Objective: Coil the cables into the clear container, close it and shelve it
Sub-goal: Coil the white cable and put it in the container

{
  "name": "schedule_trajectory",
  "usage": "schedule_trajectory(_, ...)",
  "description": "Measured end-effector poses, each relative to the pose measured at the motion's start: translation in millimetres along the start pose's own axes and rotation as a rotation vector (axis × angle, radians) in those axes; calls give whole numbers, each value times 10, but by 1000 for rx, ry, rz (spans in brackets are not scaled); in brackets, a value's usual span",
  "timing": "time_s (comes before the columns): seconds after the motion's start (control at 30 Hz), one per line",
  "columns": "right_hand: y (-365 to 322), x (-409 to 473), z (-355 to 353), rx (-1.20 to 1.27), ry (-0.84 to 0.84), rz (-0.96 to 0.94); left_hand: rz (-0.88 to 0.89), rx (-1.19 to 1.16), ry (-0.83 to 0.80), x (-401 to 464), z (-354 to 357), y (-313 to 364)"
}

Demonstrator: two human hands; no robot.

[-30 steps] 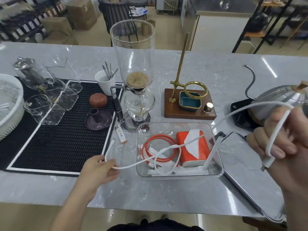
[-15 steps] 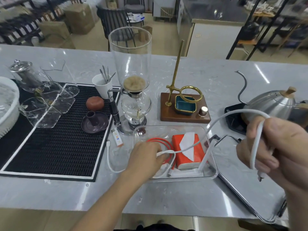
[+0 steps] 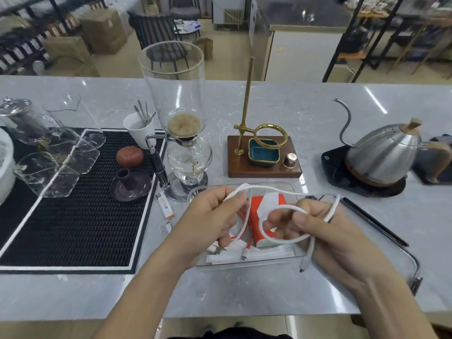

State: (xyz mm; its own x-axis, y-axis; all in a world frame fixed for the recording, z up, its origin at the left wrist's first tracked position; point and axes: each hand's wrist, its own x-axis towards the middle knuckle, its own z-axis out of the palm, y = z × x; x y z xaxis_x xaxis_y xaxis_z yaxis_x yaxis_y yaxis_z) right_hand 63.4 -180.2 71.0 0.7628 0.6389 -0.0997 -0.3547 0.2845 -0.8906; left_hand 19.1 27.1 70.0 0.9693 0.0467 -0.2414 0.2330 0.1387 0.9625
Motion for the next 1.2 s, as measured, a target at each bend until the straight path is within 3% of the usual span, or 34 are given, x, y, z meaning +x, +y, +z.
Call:
schedule_trajectory(0.27, 161, 23, 86, 123, -109, 82, -32, -324, -112, -124, -47, 148)
schedule_trajectory(0.43, 222, 9, 59, 299, -176, 139, -56, -304, -84, -134, -39, 123)
schedule_trajectory(0.73, 296, -8, 129, 319, -177, 136, -27, -209, -32, -142, 68, 78)
schedule_trajectory(1.2, 323, -74, -11, 664, -241, 104, 12, -535, 71, -99, -131, 101)
